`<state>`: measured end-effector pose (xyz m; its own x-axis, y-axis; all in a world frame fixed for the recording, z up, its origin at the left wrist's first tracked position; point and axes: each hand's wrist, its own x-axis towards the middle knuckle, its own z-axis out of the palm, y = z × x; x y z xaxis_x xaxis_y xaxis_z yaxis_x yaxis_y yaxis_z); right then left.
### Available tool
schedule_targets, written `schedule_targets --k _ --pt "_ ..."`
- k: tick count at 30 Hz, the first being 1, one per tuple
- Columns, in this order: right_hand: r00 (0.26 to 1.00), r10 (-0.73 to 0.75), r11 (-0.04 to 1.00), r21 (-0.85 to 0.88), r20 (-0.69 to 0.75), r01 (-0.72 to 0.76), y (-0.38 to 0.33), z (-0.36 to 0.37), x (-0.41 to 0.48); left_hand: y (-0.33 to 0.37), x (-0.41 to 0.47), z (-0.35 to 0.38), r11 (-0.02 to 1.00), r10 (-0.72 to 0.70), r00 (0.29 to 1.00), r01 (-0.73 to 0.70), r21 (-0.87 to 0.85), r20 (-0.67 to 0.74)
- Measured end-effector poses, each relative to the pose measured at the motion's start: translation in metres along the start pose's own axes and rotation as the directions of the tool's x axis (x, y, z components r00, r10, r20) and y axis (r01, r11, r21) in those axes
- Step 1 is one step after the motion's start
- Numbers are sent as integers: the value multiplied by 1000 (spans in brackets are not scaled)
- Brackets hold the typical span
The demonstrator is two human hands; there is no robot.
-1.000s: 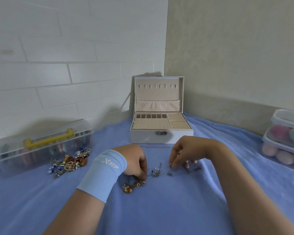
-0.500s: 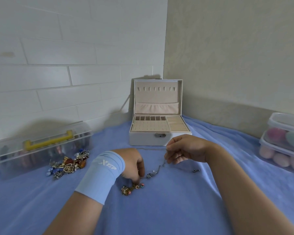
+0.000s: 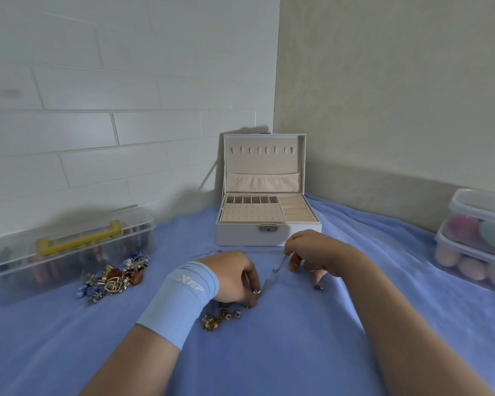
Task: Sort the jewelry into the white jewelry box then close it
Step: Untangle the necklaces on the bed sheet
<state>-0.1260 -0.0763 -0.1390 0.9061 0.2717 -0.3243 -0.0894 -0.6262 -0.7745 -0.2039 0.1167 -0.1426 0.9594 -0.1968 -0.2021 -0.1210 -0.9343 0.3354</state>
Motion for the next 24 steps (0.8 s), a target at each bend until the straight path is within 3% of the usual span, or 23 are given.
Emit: schedule_targets --k 10,13,15,18,21,24 --pt "979 -137 978 -175 -153 110 5 -4 1 -3 -14 -14 988 -144 974 130 90 177" --pt "958 -218 962 -207 -189 178 6 -4 3 1 -10 -11 986 -157 982 151 69 100" --pt "950 -253 957 -193 -181 218 5 -3 4 2 -2 -6 988 -132 990 135 80 -43" --pt "942 -291 939 -237 -167 248 3 -2 3 2 14 10 988 -57 965 17 -153 -257" --pt "884 -400 884 -356 -240 303 0 -5 2 4 28 23 908 -19 933 -135 -398 -360" --pt "829 -447 894 -141 -336 424 -6 -5 1 9 35 22 726 -31 925 -240 -644 -379"
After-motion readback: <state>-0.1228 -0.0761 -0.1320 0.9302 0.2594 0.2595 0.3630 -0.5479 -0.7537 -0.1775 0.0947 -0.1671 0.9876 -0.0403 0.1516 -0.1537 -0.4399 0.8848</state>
